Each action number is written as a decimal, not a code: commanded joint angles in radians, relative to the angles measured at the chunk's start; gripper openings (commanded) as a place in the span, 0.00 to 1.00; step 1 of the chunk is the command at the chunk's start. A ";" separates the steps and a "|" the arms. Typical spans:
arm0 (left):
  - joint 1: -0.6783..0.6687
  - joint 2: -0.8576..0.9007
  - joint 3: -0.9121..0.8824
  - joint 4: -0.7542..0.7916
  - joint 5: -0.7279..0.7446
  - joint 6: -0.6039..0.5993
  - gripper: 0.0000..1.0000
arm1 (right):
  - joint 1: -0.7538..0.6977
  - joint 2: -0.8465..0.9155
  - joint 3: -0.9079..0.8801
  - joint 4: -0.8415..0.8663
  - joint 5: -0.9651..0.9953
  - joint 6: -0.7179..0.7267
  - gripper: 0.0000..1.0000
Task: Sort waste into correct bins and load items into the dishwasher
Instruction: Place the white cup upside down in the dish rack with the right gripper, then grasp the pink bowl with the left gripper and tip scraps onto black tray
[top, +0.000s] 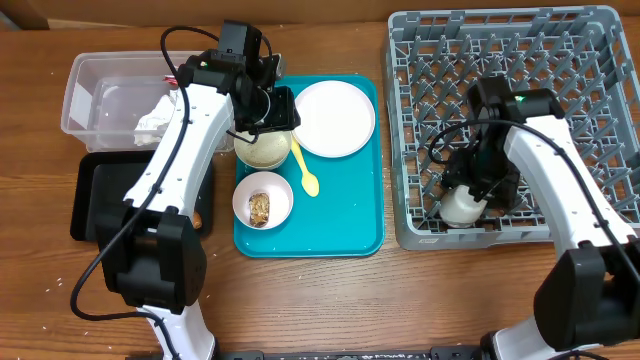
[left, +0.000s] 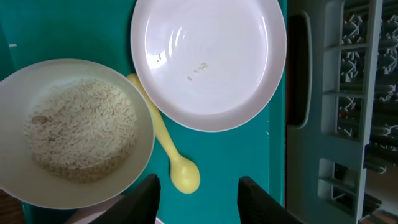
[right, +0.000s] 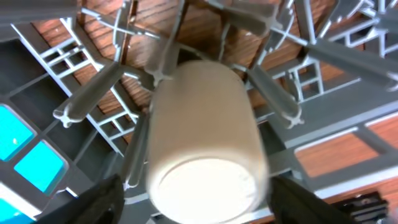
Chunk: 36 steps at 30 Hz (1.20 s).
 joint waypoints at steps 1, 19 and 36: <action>-0.002 -0.008 0.008 -0.009 -0.043 0.005 0.44 | 0.003 -0.005 0.006 0.005 0.010 0.006 0.82; -0.260 -0.090 -0.090 -0.295 -0.434 -0.263 0.41 | 0.003 -0.202 0.420 -0.158 0.064 -0.077 1.00; -0.262 -0.090 -0.505 0.136 -0.431 -0.301 0.08 | 0.003 -0.202 0.420 -0.158 0.063 -0.080 1.00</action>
